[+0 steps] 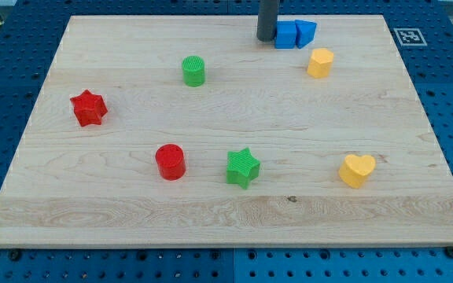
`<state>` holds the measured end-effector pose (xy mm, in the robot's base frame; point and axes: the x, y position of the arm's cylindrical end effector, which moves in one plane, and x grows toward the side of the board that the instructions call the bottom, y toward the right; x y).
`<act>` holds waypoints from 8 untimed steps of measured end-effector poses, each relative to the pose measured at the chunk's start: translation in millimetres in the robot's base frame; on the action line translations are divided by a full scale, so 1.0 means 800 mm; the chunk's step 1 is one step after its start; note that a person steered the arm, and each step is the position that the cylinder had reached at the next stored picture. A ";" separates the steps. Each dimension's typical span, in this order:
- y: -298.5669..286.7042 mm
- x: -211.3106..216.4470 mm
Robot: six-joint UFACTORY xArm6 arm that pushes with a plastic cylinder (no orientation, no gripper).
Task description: Push the yellow hexagon down towards the bottom right
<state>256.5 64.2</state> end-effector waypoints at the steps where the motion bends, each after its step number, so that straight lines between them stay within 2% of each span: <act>1: -0.002 0.015; 3: 0.012 0.049; 5: 0.074 0.053; 7: 0.115 0.087; 8: 0.140 0.087</act>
<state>326.5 175.8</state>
